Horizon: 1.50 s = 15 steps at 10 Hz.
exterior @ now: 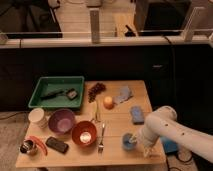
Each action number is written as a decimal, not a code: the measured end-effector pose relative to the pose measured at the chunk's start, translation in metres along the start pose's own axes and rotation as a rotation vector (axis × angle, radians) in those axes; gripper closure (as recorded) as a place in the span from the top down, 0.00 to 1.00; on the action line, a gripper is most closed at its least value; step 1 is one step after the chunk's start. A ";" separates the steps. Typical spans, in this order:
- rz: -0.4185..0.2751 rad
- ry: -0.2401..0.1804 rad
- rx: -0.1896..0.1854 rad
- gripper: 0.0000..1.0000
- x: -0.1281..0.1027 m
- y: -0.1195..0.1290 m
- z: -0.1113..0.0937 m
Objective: Stack bowls into tray
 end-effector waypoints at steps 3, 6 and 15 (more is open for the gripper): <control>-0.012 0.010 -0.005 0.80 0.005 0.000 -0.001; -0.088 0.022 -0.005 0.80 0.005 -0.010 -0.028; -0.285 0.059 0.053 0.80 -0.049 -0.099 -0.043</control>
